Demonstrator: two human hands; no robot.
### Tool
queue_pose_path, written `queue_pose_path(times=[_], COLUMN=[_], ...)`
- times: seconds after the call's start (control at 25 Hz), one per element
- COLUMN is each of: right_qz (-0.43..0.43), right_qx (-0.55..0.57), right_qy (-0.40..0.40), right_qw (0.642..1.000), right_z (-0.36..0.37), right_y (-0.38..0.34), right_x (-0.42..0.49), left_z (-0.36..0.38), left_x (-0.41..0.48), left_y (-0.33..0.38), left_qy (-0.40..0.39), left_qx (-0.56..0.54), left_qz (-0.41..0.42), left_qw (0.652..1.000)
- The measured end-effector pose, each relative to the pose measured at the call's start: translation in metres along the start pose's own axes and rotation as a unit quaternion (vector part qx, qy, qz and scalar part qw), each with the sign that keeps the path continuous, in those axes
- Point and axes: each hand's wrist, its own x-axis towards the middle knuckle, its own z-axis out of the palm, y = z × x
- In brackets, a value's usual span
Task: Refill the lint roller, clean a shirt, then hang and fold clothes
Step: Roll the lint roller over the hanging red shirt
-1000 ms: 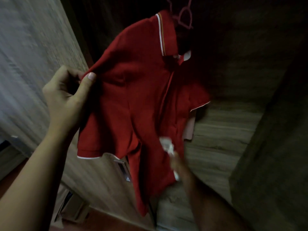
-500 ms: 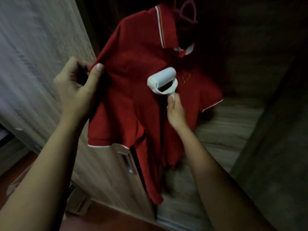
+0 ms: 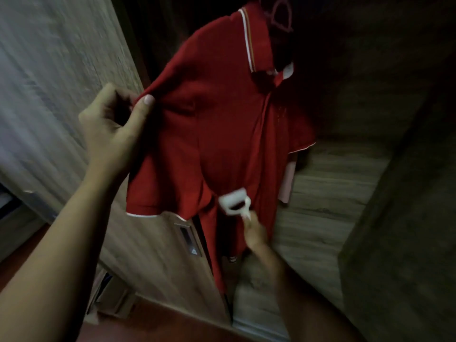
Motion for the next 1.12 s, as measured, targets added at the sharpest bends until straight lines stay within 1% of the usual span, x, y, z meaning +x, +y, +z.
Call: queue_pose_path(times=[0.08,0.16,0.24,0.28,0.36,0.4,0.48,0.56,0.6,0.64,0.68,0.72,0.76,0.84,0.92,1.0,1.08,1.12], right_qz=[-0.080,-0.155,-0.199,-0.211,-0.201,-0.172,-0.066,0.050,0.077,0.076,0.058,0.030,0.017,-0.023,-0.078,-0.116,-0.128,-0.118], right_qx=[0.044,0.096,0.124,0.125,0.106,0.089,0.037,-0.010,-0.010,0.001,0.034,0.060,0.075,0.089,0.095,0.125,0.117,0.103], right_qy=[0.067,0.121,0.155,0.163,0.157,0.132,0.044,-0.051,-0.067,-0.068,-0.044,-0.003,0.039,0.097,0.124,0.151,0.145,0.138], right_qw=[0.994,0.976,0.960,0.956,0.961,0.972,0.996,0.997,0.995,0.995,0.997,0.998,0.996,0.991,0.985,0.974,0.974,0.978], right_z=[-0.029,-0.058,-0.077,-0.079,-0.062,-0.044,-0.002,0.030,0.038,0.040,0.035,0.030,0.017,-0.015,-0.053,-0.074,-0.067,-0.052], right_y=[-0.055,-0.106,-0.137,-0.139,-0.119,-0.093,-0.023,0.043,0.064,0.074,0.069,0.062,0.043,-0.008,-0.062,-0.098,-0.098,-0.082], right_x=[0.016,0.028,0.038,0.044,0.053,0.056,0.049,0.023,0.010,0.003,0.001,0.013,0.025,0.054,0.077,0.088,0.088,0.086], left_z=[0.001,0.001,0.001,0.001,0.001,0.001,0.001,0.001,0.001,0.001,0.001,0.002,0.003,0.004,0.004,0.004,0.004,0.004], left_x=[0.000,-0.002,-0.002,-0.002,-0.001,0.000,0.001,0.000,0.000,0.000,0.000,0.000,-0.001,-0.002,-0.003,-0.003,-0.003,-0.003], left_y=[0.001,0.002,0.002,0.002,0.000,-0.001,-0.002,-0.003,-0.004,-0.004,-0.004,-0.004,-0.003,-0.002,-0.002,-0.002,-0.001,-0.001], left_qy=[0.000,0.000,-0.002,-0.004,-0.008,-0.007,-0.003,-0.004,-0.004,-0.003,-0.002,0.000,0.003,0.010,0.013,0.012,0.011,0.011], left_qx=[-0.007,-0.008,-0.006,-0.004,0.001,0.002,0.008,0.012,0.014,0.015,0.015,0.014,0.012,0.011,0.006,0.007,0.013,0.018], left_qz=[-0.005,-0.008,-0.005,-0.001,0.007,0.011,0.015,0.014,0.016,0.019,0.021,0.020,0.018,0.017,0.017,0.016,0.012,0.011], left_qw=[1.000,1.000,1.000,1.000,1.000,1.000,1.000,1.000,1.000,1.000,1.000,1.000,1.000,1.000,1.000,1.000,1.000,1.000])
